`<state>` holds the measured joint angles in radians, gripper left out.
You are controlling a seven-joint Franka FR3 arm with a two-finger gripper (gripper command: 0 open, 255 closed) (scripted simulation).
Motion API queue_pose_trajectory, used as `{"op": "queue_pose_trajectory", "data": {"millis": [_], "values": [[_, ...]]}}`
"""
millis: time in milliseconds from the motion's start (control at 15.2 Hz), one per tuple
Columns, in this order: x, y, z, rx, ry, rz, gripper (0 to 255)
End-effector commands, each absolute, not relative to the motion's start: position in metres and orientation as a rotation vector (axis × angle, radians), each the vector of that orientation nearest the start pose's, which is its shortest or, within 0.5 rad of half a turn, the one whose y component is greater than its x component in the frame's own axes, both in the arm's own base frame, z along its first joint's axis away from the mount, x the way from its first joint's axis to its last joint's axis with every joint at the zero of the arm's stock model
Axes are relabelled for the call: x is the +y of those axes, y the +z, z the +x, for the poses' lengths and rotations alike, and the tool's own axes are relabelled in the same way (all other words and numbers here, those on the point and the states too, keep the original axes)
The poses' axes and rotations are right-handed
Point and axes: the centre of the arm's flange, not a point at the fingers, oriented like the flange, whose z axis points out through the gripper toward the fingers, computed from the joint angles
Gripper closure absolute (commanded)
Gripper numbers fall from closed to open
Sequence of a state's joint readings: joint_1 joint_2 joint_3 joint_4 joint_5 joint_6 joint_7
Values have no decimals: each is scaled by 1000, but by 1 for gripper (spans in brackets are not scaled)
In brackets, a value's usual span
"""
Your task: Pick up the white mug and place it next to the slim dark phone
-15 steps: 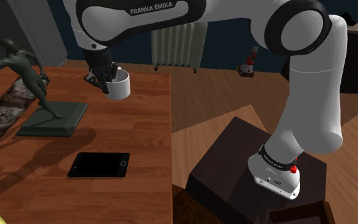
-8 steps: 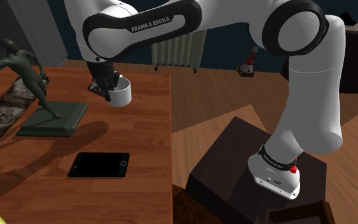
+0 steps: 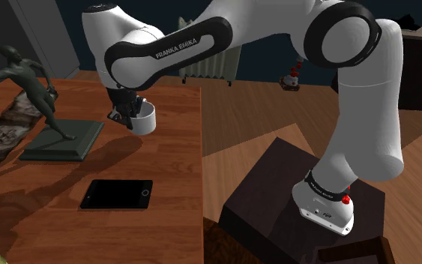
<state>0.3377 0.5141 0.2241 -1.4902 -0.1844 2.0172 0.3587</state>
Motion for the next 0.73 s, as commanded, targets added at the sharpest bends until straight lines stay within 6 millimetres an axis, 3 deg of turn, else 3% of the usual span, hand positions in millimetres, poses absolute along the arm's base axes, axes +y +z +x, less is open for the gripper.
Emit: {"op": "queue_pose_trajectory", "data": {"millis": [0, 330, 660], "values": [[342, 372, 611, -398, -81, -3155, 255], [341, 347, 611, -398, -81, -3155, 255], [342, 347, 611, -398, -81, -3155, 255]]}}
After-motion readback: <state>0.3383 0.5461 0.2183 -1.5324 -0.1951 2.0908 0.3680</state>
